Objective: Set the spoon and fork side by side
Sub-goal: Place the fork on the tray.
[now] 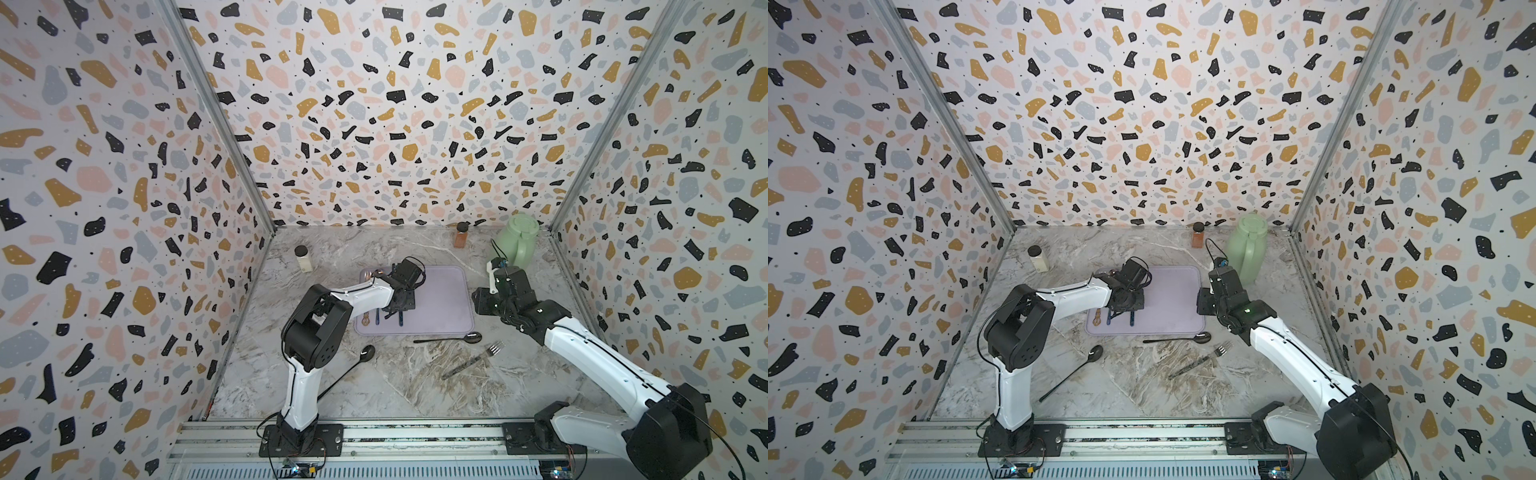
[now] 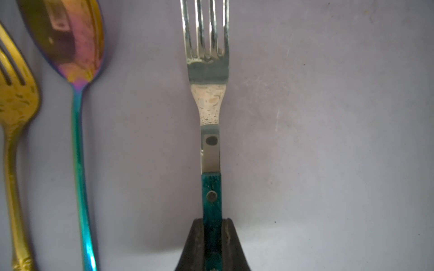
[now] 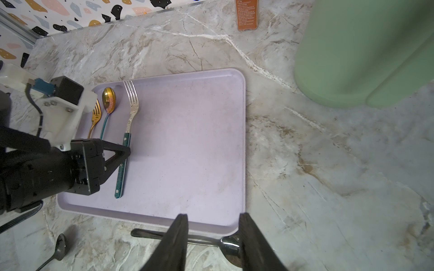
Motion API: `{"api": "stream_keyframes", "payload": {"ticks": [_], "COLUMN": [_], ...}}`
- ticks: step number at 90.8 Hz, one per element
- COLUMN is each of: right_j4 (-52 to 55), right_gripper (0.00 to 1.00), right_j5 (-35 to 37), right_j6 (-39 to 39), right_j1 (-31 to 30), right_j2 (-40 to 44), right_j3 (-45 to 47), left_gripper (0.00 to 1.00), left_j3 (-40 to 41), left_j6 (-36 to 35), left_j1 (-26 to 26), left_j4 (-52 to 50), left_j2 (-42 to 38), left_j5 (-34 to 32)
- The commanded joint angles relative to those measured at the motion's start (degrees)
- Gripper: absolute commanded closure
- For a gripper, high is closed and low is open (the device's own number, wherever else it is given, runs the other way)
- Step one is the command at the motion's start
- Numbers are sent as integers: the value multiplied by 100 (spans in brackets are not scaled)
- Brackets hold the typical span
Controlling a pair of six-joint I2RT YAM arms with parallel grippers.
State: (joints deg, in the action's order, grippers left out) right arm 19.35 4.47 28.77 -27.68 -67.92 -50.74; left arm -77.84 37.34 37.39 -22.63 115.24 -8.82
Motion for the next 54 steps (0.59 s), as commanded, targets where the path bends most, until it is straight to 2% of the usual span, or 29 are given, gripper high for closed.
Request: {"api": "stream_keyframes", "payload": {"ticks": [1,13,19,54], "right_j4": [113,104,136,788], "right_gripper": [59,59,58,57], "right_j5": [97,124,123,214], "right_j6": [33,47,65,537], "right_j1": [22,18,24,22], "right_j2": [58,111,121,279], "right_j3": [-140,-113,-128,-434], "left_gripper": [87,64,58,55], "left_j3": [-164,-183,-208,62], "left_j6": [80,62,33,-324], "left_j1": [67,75,84,243], "left_j4": [-13,-65,-127,-663], "left_j2": [76,37,-49,-1358], "left_j5": [-11,12,-4,-232]}}
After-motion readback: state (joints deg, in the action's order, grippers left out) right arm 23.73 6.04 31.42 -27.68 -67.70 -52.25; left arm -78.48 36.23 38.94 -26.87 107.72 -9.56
